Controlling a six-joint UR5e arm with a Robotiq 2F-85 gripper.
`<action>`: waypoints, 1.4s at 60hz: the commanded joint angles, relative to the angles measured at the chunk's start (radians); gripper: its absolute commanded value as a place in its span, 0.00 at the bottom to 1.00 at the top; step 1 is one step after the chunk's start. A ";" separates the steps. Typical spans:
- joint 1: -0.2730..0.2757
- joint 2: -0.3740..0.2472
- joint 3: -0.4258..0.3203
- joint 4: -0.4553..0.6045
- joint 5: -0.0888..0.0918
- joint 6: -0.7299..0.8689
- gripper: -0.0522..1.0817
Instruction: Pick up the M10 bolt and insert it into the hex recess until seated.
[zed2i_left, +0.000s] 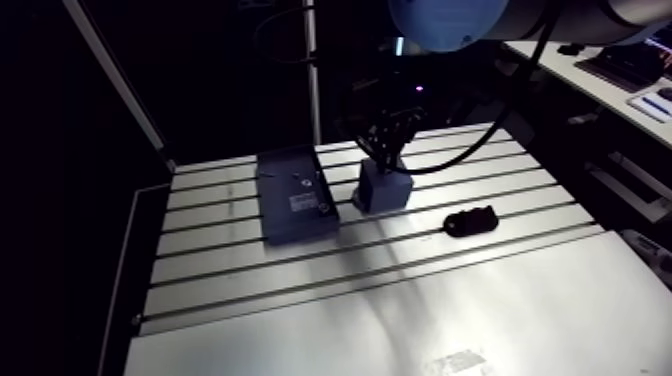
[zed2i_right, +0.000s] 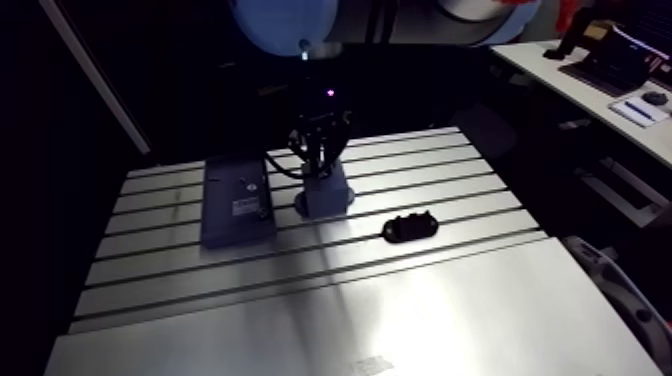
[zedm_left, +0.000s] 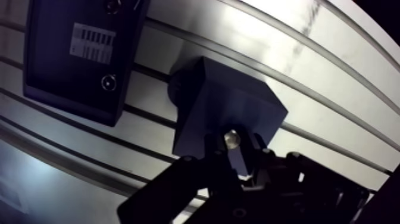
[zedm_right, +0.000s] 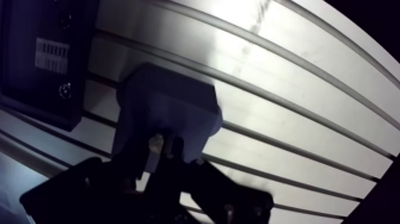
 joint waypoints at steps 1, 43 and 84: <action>0.000 -0.001 -0.002 0.003 -0.001 -0.029 0.69; 0.003 0.001 -0.008 0.019 -0.003 -0.110 0.69; 0.005 0.016 -0.023 0.020 -0.004 -0.195 0.68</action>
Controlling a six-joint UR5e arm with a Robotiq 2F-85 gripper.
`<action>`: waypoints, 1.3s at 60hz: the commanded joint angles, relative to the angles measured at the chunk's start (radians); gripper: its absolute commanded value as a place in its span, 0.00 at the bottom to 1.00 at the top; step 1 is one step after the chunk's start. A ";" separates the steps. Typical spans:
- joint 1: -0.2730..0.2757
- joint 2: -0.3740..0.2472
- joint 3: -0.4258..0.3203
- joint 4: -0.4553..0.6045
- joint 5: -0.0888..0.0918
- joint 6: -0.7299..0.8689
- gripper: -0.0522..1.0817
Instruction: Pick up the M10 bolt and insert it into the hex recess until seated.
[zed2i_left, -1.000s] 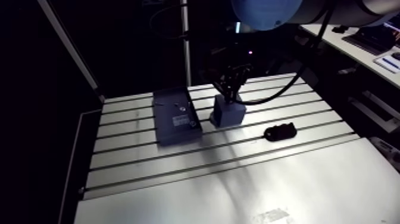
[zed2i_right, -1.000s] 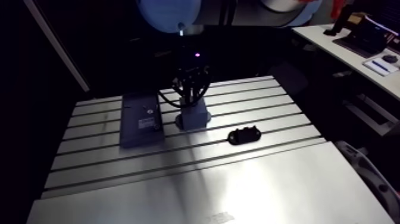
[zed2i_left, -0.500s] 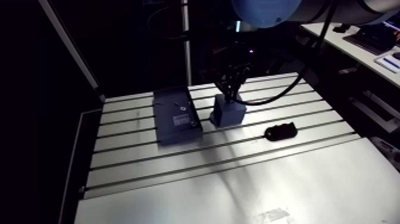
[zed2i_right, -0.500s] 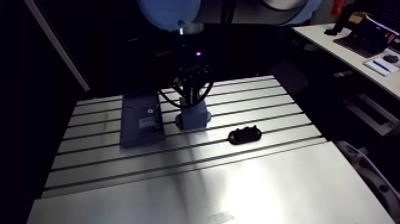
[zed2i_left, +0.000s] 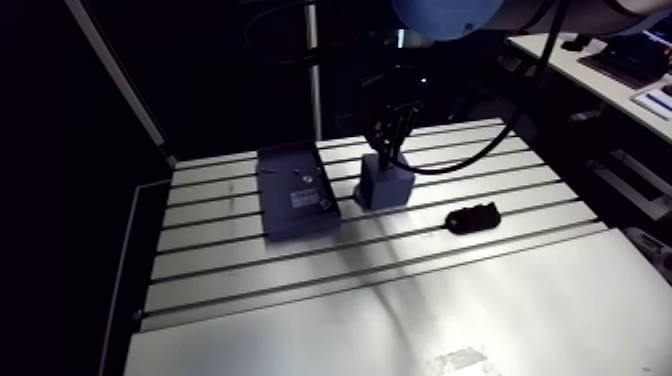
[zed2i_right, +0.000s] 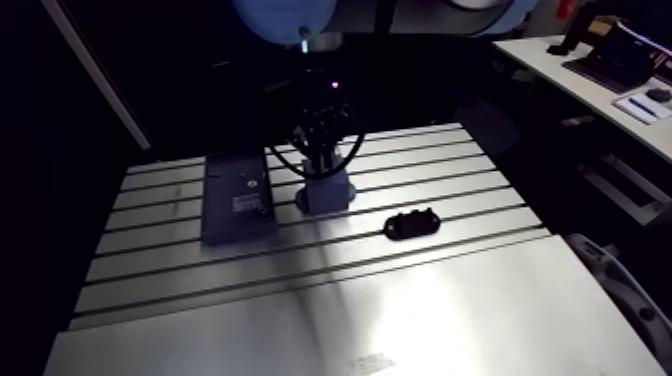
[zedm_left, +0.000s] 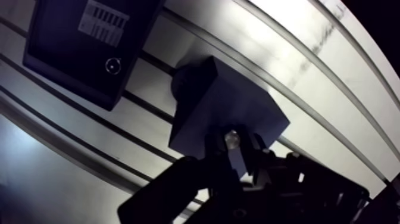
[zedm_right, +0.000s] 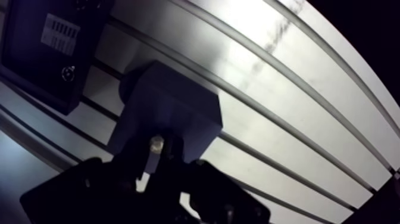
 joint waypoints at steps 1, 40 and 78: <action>0.000 0.002 -0.003 0.000 0.000 -0.025 0.68; 0.002 -0.081 -0.042 0.081 0.001 0.100 0.09; 0.000 -0.051 -0.070 0.140 0.007 0.615 1.00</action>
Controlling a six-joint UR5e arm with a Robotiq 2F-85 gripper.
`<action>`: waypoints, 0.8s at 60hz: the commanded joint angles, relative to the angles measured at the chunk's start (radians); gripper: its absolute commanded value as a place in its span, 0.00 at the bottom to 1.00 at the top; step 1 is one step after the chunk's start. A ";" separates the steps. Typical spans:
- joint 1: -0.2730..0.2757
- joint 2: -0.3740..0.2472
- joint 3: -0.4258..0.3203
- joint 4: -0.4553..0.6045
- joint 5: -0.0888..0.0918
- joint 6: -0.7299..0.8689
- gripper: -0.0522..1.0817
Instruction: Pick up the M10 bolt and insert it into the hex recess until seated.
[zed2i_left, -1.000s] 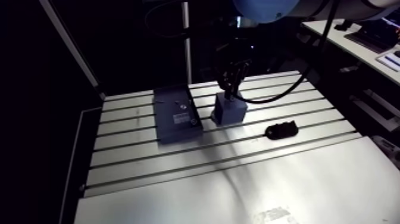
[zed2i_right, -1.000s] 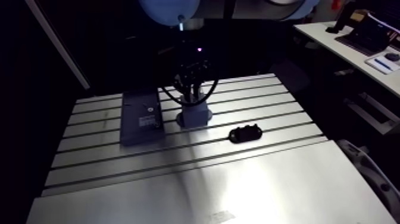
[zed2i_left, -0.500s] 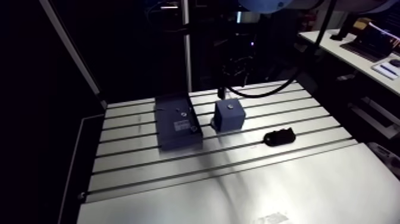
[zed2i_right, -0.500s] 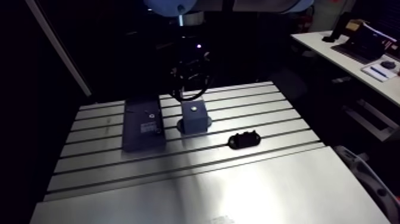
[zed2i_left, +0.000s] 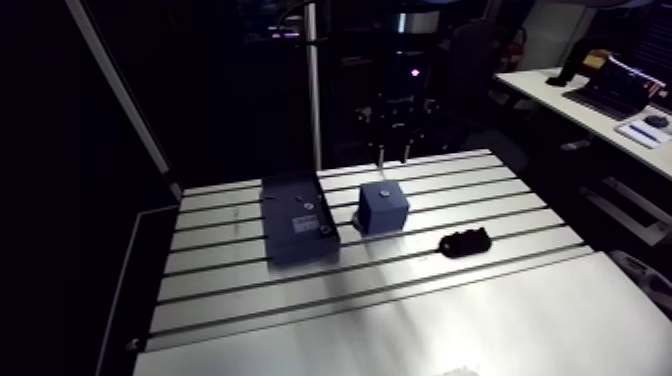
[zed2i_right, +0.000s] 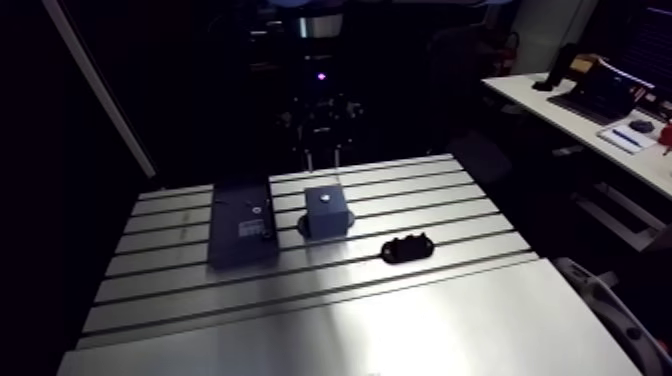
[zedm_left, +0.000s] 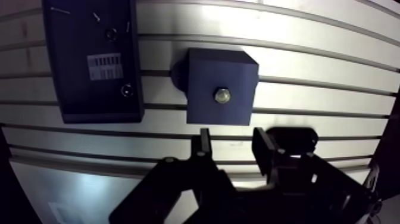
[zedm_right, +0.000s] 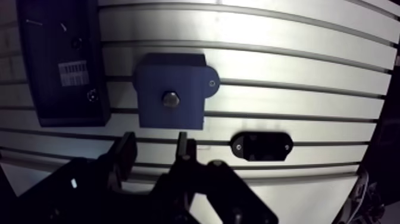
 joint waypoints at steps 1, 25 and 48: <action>0.001 0.051 -0.012 -0.009 0.004 0.087 1.00; 0.006 0.089 -0.003 -0.049 0.000 0.112 1.00; 0.007 0.089 0.006 -0.050 -0.003 0.103 1.00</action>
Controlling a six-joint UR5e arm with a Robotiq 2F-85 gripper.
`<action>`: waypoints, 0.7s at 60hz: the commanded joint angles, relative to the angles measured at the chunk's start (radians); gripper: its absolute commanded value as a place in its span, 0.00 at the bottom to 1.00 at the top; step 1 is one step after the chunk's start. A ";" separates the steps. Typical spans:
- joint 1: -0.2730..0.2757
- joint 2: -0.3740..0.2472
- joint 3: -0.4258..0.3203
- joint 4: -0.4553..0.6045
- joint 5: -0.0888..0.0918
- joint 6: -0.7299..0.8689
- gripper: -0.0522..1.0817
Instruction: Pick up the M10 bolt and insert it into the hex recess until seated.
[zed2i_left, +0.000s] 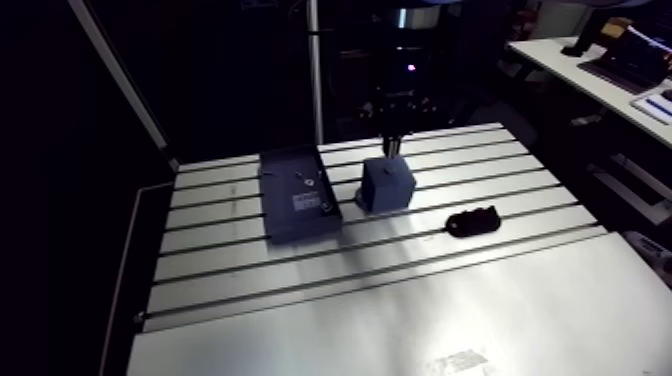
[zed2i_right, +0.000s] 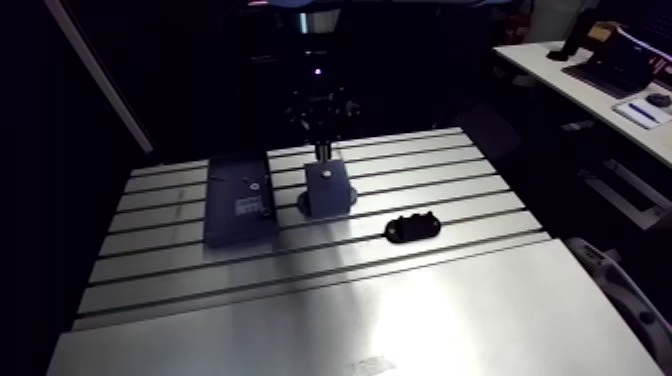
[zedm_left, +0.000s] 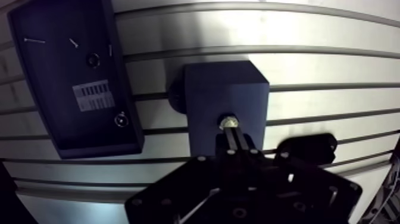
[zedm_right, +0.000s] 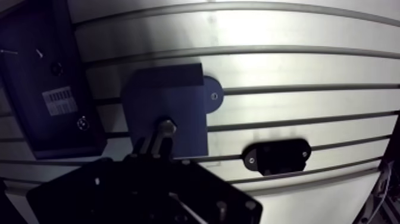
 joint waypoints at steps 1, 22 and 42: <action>0.001 0.001 0.006 -0.001 0.000 -0.007 1.00; 0.006 0.007 0.020 -0.007 0.000 -0.015 1.00; 0.005 0.009 0.033 -0.041 0.000 -0.018 1.00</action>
